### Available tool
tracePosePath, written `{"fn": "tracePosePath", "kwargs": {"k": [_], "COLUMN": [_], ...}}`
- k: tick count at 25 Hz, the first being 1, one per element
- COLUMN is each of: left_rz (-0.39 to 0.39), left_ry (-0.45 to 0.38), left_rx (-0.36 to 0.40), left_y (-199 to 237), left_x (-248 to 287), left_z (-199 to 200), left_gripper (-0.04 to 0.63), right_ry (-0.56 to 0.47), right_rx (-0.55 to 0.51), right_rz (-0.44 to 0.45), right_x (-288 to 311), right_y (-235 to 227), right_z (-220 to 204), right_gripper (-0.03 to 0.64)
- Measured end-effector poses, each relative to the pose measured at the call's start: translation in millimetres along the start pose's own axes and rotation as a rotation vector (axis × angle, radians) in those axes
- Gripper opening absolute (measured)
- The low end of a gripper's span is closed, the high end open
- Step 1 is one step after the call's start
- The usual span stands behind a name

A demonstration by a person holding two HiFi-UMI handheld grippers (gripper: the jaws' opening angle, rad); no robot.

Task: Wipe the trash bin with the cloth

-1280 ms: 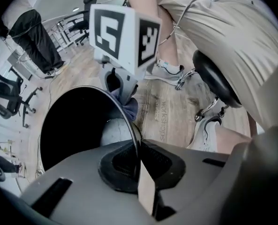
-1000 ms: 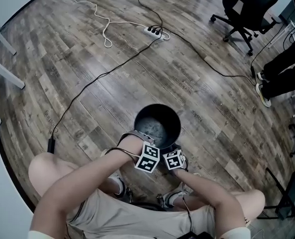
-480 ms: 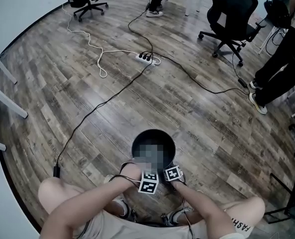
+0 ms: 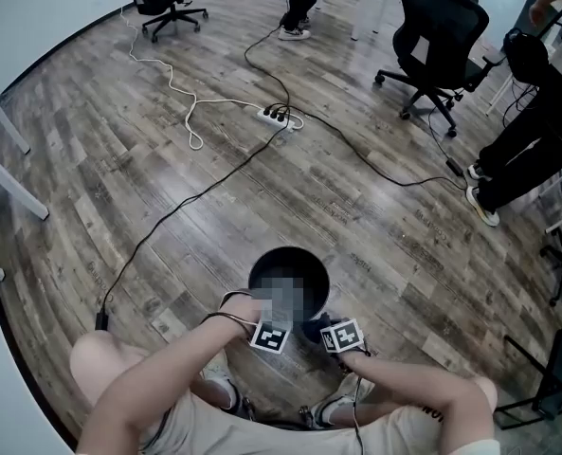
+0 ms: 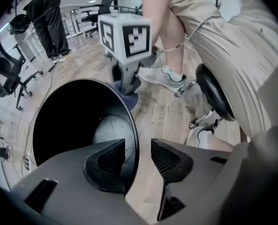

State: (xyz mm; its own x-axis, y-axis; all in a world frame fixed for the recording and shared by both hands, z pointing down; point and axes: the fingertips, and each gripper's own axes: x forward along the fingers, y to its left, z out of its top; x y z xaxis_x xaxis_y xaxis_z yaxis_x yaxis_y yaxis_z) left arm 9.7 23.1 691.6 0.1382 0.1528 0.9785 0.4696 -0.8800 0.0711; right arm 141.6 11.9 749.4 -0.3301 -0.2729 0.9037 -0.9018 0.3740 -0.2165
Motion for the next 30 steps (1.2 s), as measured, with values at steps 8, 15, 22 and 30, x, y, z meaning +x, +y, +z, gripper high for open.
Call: {"fn": "tracePosePath", "kwargs": {"k": [8, 15, 22, 30], "left_rz": [0.096, 0.077, 0.079, 0.103], "left_ry": [0.11, 0.062, 0.042, 0.035], "left_rx": [0.125, 0.132, 0.09, 0.026], "left_y": [6.9, -5.5, -1.8, 0.4], "left_x": [9.9, 15.2, 15.6, 18.6], "left_z": [-15.3, 5.7, 10.2, 18.5], "left_gripper": [0.055, 0.023, 0.023, 0.023], "right_ry": [0.022, 0.045, 0.005, -0.044], "right_rx": [-0.021, -0.082, -0.137, -0.156], "right_rz": [0.092, 0.08, 0.055, 0.014], "right_x": [-67.9, -46.7, 1.9, 80.3], "right_y": [41.9, 43.4, 20.8, -4.0], "right_z": [28.2, 38.0, 22.5, -6.7], "right_gripper": [0.077, 0.077, 0.077, 0.077]}}
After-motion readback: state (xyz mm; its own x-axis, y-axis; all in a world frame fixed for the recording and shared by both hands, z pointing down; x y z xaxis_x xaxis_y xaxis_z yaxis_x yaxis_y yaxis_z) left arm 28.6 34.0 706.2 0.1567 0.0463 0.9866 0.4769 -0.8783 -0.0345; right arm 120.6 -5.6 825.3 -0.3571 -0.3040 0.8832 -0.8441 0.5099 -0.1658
